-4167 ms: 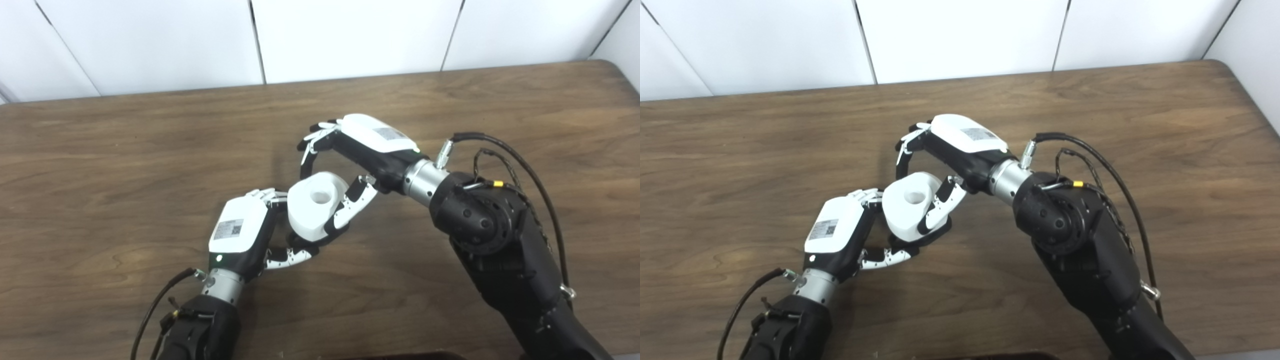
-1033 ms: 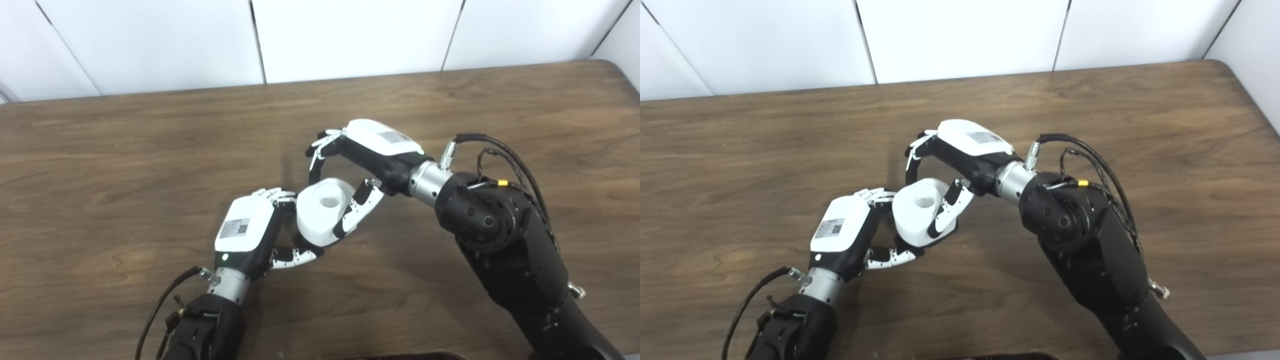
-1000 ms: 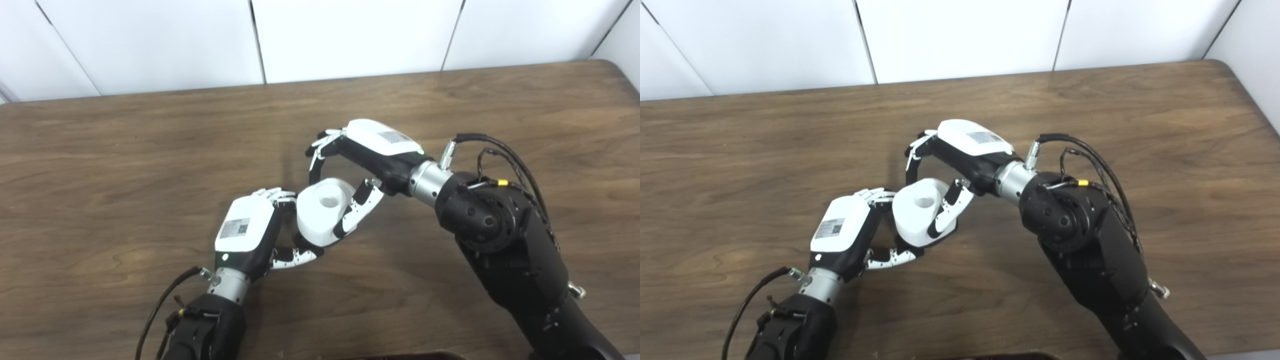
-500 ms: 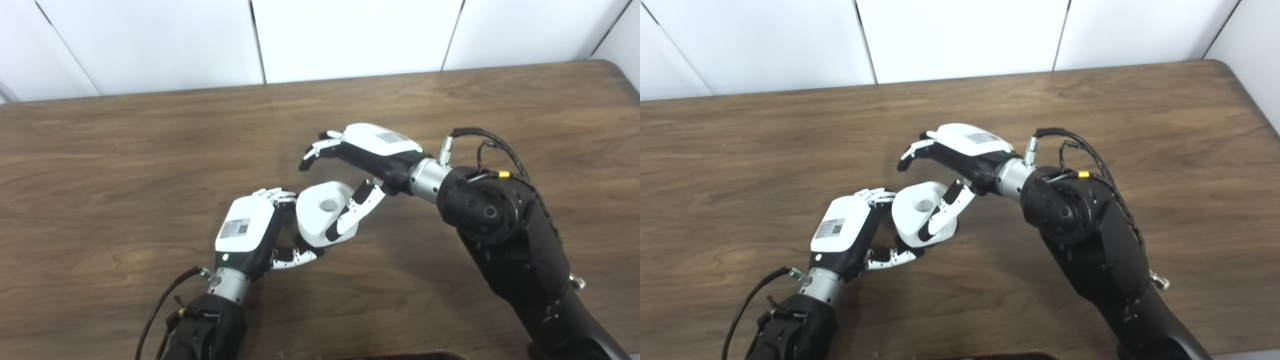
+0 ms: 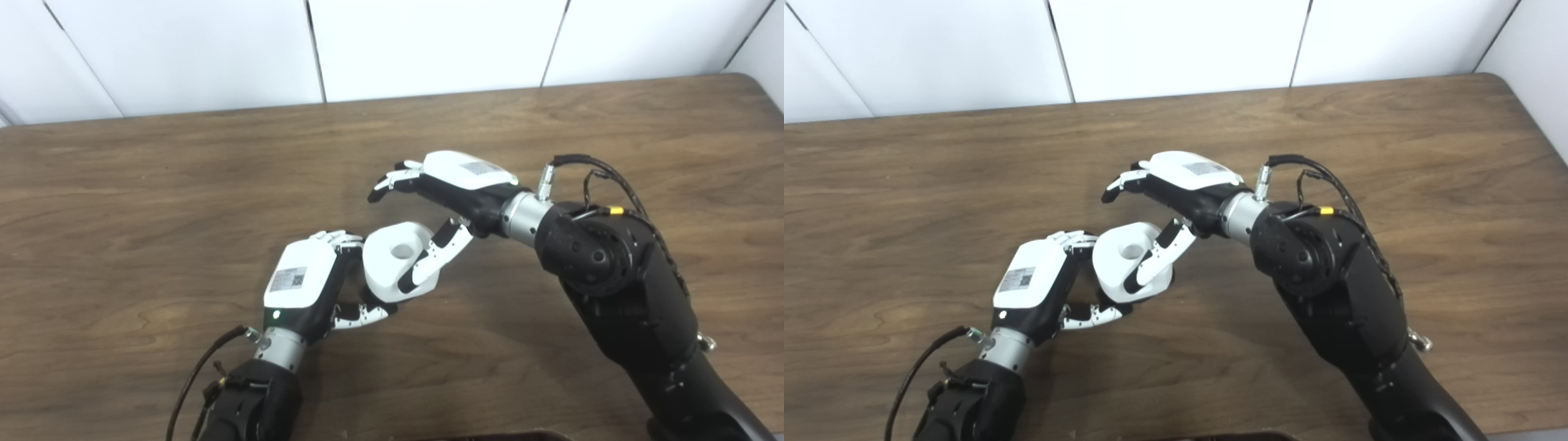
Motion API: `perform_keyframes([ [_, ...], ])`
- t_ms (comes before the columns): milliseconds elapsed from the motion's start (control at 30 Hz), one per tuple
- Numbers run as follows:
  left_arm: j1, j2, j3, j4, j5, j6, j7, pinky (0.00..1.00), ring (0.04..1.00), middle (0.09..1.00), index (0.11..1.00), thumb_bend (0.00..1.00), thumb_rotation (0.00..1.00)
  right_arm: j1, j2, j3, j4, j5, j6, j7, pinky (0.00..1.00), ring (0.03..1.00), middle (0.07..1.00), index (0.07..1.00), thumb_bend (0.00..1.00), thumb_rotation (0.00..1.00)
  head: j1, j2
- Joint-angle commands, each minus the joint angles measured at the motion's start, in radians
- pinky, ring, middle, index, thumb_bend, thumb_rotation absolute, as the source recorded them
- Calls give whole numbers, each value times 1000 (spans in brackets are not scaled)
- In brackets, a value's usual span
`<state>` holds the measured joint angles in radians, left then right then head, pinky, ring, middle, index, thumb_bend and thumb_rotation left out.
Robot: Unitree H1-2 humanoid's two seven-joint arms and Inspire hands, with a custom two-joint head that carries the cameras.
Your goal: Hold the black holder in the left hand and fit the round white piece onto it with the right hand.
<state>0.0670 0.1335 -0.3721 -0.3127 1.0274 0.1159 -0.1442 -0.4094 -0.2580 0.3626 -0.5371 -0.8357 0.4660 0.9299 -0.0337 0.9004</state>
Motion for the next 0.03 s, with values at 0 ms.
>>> perform_keyframes([
  [0,-15,-5,1,-9,17,11,-6,872,832,755,487,520,60,-50,9,-26,-20,-1,3,3,986,993,926,844,1000,433,-1,-2],
])
